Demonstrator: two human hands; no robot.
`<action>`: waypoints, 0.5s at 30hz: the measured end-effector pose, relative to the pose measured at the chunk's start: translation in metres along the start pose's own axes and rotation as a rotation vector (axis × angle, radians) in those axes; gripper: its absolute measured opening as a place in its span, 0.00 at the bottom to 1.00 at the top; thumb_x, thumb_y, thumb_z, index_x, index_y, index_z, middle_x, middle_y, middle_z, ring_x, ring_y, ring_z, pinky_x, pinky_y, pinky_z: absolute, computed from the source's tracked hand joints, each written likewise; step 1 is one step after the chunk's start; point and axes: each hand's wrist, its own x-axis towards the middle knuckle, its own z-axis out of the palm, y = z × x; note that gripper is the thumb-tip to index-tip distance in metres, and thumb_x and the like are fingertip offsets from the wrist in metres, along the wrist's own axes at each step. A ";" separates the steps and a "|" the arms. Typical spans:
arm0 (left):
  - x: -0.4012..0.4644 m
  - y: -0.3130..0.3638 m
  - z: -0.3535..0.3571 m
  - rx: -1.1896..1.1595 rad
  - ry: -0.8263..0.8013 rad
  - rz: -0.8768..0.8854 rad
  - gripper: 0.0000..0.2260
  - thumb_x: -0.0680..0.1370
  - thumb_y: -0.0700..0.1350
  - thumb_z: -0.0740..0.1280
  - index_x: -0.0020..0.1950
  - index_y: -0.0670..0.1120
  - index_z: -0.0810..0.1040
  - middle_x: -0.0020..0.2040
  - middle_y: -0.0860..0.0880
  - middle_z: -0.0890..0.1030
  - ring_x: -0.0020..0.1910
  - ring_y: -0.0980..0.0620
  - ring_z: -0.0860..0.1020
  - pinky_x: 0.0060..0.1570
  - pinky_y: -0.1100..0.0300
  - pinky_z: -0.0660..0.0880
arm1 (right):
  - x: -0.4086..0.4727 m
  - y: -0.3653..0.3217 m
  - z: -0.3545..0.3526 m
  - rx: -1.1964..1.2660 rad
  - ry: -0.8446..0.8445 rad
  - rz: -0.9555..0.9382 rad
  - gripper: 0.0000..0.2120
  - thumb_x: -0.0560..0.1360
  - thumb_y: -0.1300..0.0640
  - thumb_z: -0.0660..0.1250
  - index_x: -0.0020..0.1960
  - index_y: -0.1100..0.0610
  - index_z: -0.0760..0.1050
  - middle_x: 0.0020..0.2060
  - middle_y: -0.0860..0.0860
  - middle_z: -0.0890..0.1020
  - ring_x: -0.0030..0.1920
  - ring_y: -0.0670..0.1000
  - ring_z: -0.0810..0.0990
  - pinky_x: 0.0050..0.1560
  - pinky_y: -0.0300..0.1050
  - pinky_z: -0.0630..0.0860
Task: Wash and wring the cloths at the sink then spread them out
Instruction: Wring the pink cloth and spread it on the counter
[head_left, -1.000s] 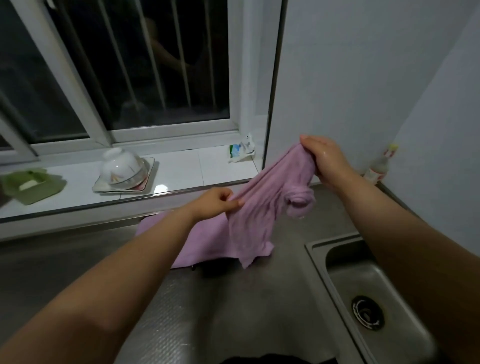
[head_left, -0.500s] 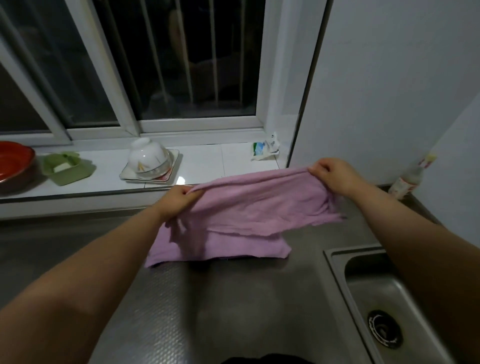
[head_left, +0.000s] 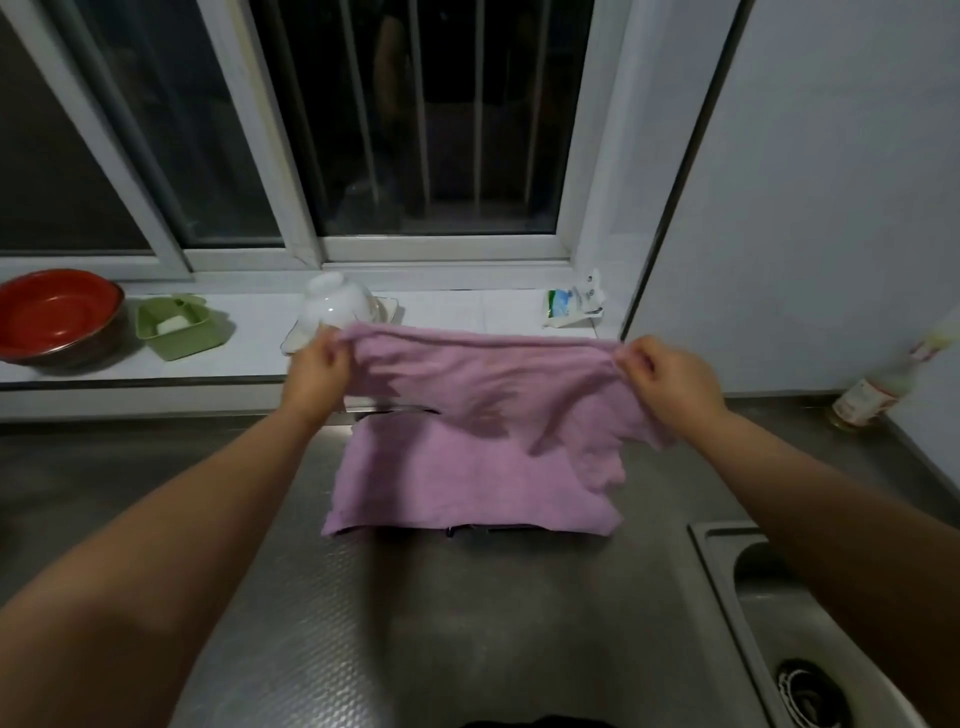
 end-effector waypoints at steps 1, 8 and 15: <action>0.000 -0.004 -0.002 0.142 -0.226 -0.014 0.14 0.83 0.47 0.57 0.49 0.40 0.76 0.37 0.41 0.77 0.30 0.43 0.77 0.24 0.59 0.74 | 0.002 -0.001 0.005 -0.061 -0.149 -0.006 0.13 0.79 0.47 0.59 0.45 0.53 0.76 0.42 0.57 0.81 0.42 0.58 0.78 0.37 0.44 0.65; 0.017 -0.011 -0.039 -0.311 -0.219 -0.141 0.07 0.80 0.46 0.65 0.46 0.44 0.80 0.40 0.47 0.79 0.39 0.52 0.75 0.38 0.64 0.72 | 0.022 0.008 -0.001 0.337 -0.116 0.140 0.18 0.76 0.44 0.65 0.37 0.58 0.77 0.32 0.53 0.77 0.36 0.51 0.74 0.37 0.43 0.68; 0.057 -0.010 -0.043 -0.278 -0.222 -0.241 0.06 0.78 0.46 0.67 0.42 0.47 0.79 0.37 0.47 0.77 0.34 0.49 0.74 0.34 0.60 0.70 | 0.065 -0.011 -0.012 0.223 -0.123 0.132 0.23 0.77 0.39 0.61 0.34 0.57 0.74 0.30 0.51 0.75 0.34 0.52 0.73 0.37 0.46 0.67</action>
